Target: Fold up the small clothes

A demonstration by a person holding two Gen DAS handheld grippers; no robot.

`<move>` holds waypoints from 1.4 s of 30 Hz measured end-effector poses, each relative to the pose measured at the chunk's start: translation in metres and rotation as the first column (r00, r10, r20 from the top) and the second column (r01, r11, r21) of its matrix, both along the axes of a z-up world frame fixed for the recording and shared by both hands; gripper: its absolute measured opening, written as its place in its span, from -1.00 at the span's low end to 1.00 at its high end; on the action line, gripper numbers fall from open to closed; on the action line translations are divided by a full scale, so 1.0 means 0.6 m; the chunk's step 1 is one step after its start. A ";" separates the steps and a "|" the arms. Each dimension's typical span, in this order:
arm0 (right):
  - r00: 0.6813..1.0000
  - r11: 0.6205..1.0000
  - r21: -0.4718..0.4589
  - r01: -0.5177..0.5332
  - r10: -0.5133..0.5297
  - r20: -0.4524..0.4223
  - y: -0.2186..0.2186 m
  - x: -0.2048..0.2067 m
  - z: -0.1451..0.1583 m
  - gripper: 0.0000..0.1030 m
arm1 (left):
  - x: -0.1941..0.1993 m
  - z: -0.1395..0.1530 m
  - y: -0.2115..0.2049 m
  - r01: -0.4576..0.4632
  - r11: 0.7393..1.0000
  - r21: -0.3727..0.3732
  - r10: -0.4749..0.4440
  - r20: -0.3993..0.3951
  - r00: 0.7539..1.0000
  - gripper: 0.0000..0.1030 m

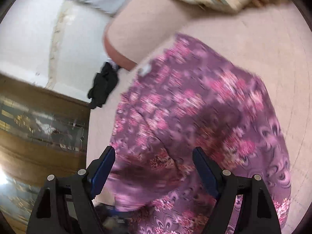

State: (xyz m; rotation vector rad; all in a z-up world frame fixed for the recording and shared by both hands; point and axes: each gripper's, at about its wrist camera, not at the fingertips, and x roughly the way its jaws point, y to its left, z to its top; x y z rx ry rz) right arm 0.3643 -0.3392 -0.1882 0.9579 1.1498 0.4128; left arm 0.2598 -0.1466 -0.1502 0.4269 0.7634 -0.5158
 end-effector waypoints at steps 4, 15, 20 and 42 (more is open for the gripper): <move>0.994 0.996 0.086 -0.037 0.046 -0.099 0.011 0.006 -0.051 0.66 | -0.030 -0.017 -0.012 0.050 0.997 0.064 -0.052 0.034 0.998 -0.84; 0.978 0.979 -0.011 -0.202 0.201 -0.049 0.081 -0.005 -0.012 -0.74 | -0.014 0.010 -0.008 0.037 0.999 0.031 -0.038 0.053 0.998 -0.83; 0.975 0.985 -0.098 -0.144 0.158 0.155 0.046 -0.075 0.107 -0.73 | -0.042 0.065 0.008 0.054 0.991 -0.122 -0.043 0.088 0.995 -0.83; 0.991 0.963 -0.251 -0.094 0.067 -0.115 -0.004 -0.237 -0.037 -0.09 | -0.111 0.039 0.097 -0.326 0.873 -0.364 0.170 -0.399 0.901 0.38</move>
